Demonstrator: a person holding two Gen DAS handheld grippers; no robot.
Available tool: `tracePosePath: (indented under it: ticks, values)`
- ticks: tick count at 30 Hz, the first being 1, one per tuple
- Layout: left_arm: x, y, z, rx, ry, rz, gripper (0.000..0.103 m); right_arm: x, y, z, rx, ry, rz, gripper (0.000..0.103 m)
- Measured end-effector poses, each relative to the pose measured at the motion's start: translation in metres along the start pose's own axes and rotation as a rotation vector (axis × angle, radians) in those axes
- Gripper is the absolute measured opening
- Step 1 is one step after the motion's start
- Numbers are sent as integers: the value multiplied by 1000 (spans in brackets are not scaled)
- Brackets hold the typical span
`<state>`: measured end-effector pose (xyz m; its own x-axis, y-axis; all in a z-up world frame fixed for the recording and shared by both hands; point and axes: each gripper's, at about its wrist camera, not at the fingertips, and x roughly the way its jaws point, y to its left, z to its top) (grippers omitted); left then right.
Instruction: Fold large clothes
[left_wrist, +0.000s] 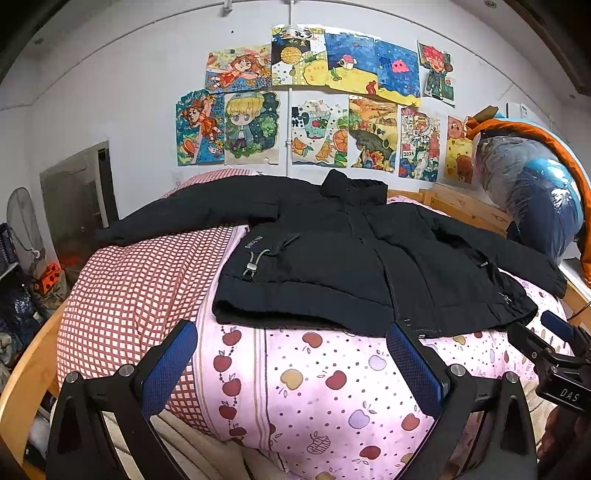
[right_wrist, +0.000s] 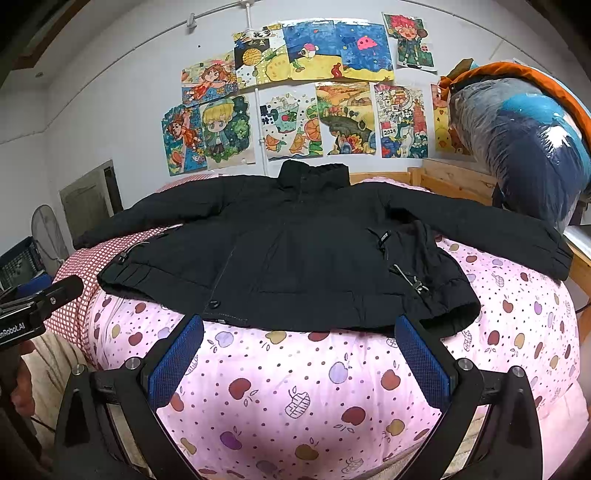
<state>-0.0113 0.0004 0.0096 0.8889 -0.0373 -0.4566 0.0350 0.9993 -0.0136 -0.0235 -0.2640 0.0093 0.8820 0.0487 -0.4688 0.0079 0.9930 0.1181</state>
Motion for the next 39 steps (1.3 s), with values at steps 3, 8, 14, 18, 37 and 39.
tracePosePath:
  ticks: [3, 8, 14, 18, 37, 39]
  values:
    - [0, 2, -1, -3, 2, 1, 103, -1, 1, -1, -2, 1, 2, 102]
    - [0, 5, -1, -4, 3, 4, 103, 0, 2, -1, -2, 4, 2, 102]
    - [0, 6, -1, -3, 4, 6, 103, 0, 2, -1, 1, 8, 3, 102]
    - [0, 5, -1, -2, 3, 7, 103, 3, 1, -1, 8, 14, 5, 102]
    - [1, 3, -4, 2, 8, 5, 103, 6, -6, -2, 22, 29, -12, 102]
    - [1, 3, -4, 3, 8, 6, 103, 6, -7, -3, 23, 30, -13, 102]
